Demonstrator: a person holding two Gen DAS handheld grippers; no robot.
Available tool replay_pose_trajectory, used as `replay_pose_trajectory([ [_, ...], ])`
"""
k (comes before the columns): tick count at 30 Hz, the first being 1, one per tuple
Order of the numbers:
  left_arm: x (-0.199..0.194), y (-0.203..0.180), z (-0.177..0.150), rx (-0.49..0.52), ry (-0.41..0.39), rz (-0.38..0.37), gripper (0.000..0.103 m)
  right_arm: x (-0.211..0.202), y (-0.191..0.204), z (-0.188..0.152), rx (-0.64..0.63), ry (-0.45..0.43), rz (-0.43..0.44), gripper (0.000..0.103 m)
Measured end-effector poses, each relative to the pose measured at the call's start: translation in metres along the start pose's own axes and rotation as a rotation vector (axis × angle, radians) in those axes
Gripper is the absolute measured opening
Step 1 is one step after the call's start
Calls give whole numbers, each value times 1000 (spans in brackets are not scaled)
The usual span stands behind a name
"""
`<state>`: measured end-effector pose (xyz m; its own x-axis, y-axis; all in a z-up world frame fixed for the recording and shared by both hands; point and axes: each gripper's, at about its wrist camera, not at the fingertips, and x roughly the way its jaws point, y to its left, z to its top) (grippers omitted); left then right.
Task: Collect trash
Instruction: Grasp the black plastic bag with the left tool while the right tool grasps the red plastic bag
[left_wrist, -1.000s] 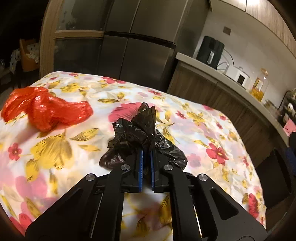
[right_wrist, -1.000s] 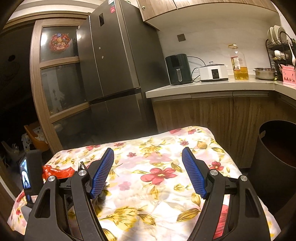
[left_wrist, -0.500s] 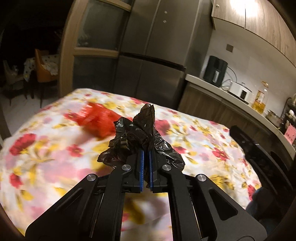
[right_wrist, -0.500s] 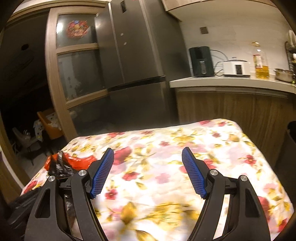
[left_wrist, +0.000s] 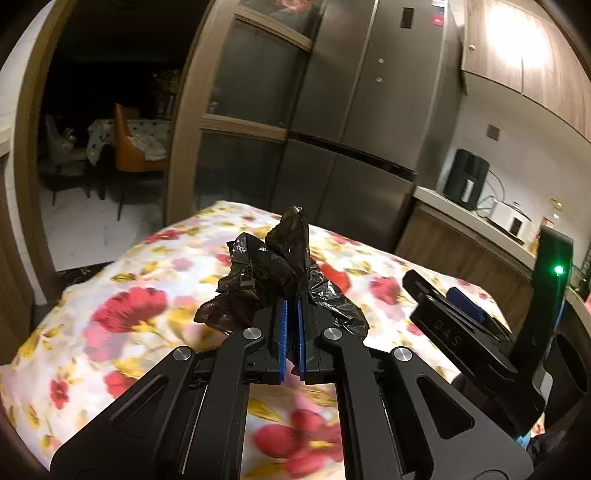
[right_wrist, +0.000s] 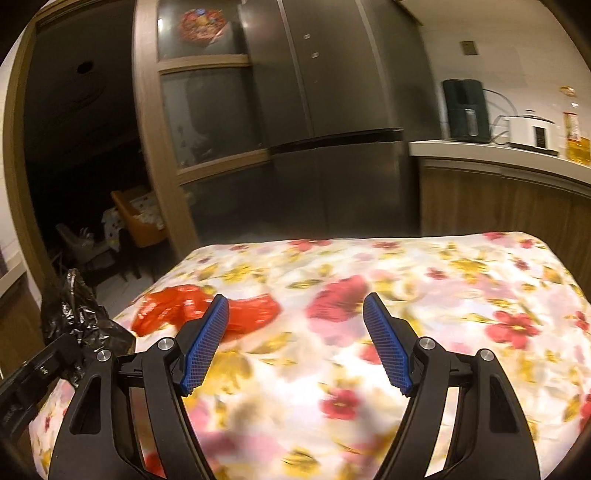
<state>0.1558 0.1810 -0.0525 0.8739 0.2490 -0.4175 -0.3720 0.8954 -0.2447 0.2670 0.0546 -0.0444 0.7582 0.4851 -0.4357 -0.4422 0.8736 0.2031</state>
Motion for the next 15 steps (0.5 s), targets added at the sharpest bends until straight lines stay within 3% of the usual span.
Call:
replay_pose_trajectory([
  [12, 15, 30, 3, -38, 3, 52, 3, 64, 43, 11, -5, 74, 93, 75],
  [15, 17, 35, 4, -44, 0, 60, 3, 82, 50, 9, -19, 132, 109, 75],
])
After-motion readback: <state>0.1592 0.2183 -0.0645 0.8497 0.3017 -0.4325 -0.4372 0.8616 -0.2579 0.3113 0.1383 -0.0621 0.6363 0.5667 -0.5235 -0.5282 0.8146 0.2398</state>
